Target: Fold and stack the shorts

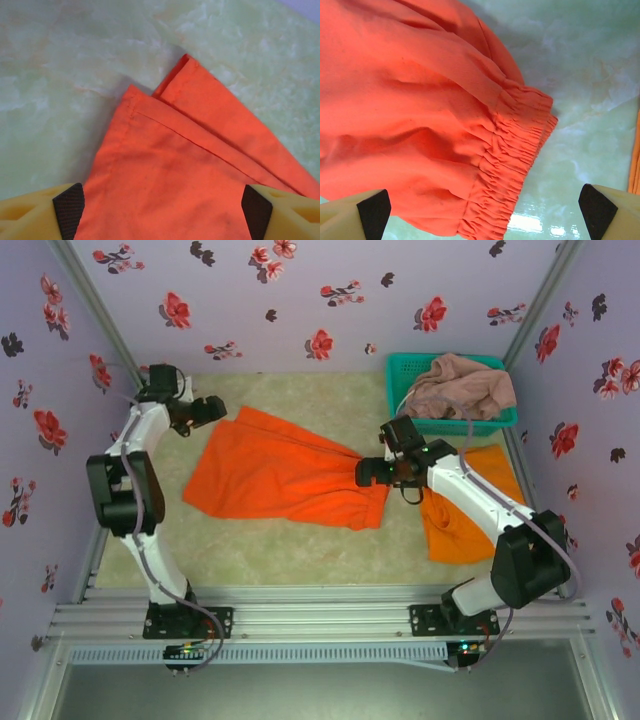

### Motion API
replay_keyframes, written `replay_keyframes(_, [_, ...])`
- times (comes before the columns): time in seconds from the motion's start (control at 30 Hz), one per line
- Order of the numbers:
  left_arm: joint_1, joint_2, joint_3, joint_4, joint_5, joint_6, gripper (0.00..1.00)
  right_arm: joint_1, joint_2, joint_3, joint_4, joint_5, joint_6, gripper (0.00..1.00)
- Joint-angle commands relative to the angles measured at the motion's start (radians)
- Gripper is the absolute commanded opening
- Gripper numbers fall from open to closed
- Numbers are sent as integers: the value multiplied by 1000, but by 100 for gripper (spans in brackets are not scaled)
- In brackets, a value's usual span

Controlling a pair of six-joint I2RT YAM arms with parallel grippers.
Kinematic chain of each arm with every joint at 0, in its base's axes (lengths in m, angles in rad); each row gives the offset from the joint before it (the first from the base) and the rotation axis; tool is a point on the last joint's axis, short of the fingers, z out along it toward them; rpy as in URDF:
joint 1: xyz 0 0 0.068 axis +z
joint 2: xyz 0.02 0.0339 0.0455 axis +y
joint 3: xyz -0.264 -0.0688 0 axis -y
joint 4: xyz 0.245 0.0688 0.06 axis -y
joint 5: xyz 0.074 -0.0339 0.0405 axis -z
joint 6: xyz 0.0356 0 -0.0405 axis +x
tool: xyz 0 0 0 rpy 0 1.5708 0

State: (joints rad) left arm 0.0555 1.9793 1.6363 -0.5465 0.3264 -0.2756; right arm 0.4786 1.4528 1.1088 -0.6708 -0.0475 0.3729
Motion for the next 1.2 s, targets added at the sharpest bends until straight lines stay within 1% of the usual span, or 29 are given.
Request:
replay_keyframes(0.0, [21,93,125,-92,40,108,82,-3,-34,-29,1,28,-20,99])
replay_keyframes(0.13, [23,211,247,-151,42,152,77,-8,-30,-50,19,37,-22,99])
replay_keyframes(0.27, [23,302,332,-208,42,171,73,-18,-12,-56,34,35,-21,99])
replay_keyframes(0.37, [21,355,371,-237,47,176,72,-23,5,-51,36,32,-17,99])
replay_keyframes(0.6, [7,425,420,-248,69,161,64,-29,24,-45,39,27,-17,98])
replay_keyframes(0.67, [6,449,442,-256,77,155,61,-29,30,-45,40,26,-16,98])
replay_keyframes(0.8, [-2,476,465,-265,95,146,48,-33,38,-49,43,30,-16,98])
replay_keyframes(0.87, [-10,479,465,-258,98,142,43,-37,48,-49,51,30,-10,98])
replay_keyframes(0.93, [-15,480,466,-250,103,135,34,-46,59,-46,62,21,2,97])
replay_keyframes(1.03, [-17,472,479,-246,117,119,13,-71,85,-37,88,-7,34,94])
replay_keyframes(1.07, [-18,463,481,-244,122,115,7,-80,92,-34,98,-14,45,93])
replay_keyframes(1.17, [-21,413,477,-224,136,105,1,-112,121,-21,133,-37,66,88])
